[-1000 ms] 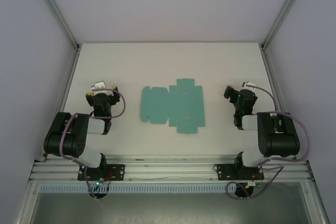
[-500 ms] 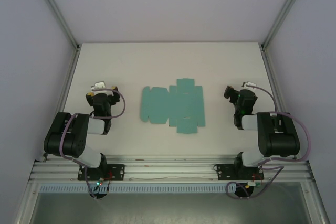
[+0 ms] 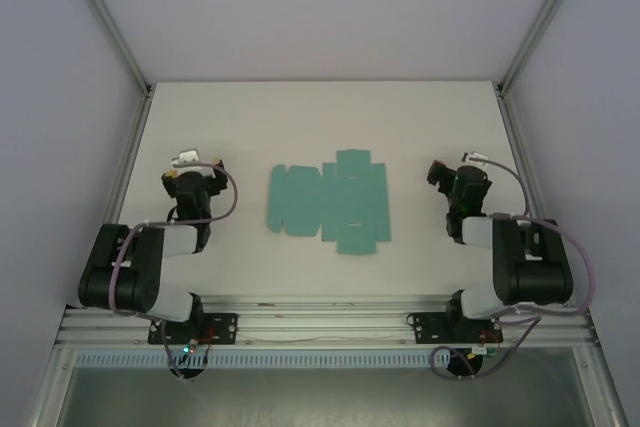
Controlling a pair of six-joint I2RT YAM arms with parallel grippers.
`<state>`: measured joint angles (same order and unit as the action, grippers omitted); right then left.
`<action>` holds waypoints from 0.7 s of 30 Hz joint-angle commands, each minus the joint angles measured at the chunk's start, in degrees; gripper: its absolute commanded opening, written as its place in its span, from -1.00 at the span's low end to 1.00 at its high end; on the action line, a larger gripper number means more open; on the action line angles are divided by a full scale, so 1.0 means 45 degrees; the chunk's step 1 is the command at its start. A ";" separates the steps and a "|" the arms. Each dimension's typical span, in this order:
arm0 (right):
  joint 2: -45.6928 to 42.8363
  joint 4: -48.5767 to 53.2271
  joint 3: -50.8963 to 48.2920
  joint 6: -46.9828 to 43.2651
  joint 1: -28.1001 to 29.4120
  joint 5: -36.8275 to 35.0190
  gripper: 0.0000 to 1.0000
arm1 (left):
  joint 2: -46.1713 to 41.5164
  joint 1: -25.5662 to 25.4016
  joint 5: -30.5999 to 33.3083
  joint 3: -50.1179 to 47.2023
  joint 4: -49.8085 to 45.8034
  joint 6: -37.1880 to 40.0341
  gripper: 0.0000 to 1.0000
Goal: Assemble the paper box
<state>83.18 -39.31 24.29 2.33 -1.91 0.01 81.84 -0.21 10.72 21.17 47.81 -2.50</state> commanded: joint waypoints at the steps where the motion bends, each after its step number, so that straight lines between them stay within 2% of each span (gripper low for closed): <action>1: -0.1460 0.2185 0.0955 0.0100 0.0146 -0.0278 0.99 | -0.1025 0.0048 -0.0189 0.0996 -0.2484 -0.0164 1.00; 3: -0.2138 0.3836 0.1555 0.0587 0.0274 -0.0321 0.99 | -0.1591 0.0046 -0.0440 0.1604 -0.4162 -0.0872 1.00; 6: -0.2727 0.6554 0.2800 0.1410 0.0602 -0.0204 0.86 | -0.2096 -0.0188 -0.1753 0.2687 -0.6365 -0.1900 1.00; 11: -0.2653 1.0112 0.4643 0.2037 0.2385 0.0365 0.70 | -0.2249 -0.1293 -0.2918 0.4196 -0.9283 -0.3465 0.99; 18: -0.0098 1.2325 0.6462 0.3519 0.4910 0.2267 0.13 | -0.0950 -0.2236 -0.5523 0.5434 -1.1625 -0.4289 0.99; 21: 0.1516 1.2959 0.7340 0.4134 0.5340 0.2869 -0.27 | -0.0196 -0.2374 -0.6484 0.5637 -1.1750 -0.4404 0.99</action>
<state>85.58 11.42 54.63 17.10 21.12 8.99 78.85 -10.50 -12.05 45.01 0.80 -20.05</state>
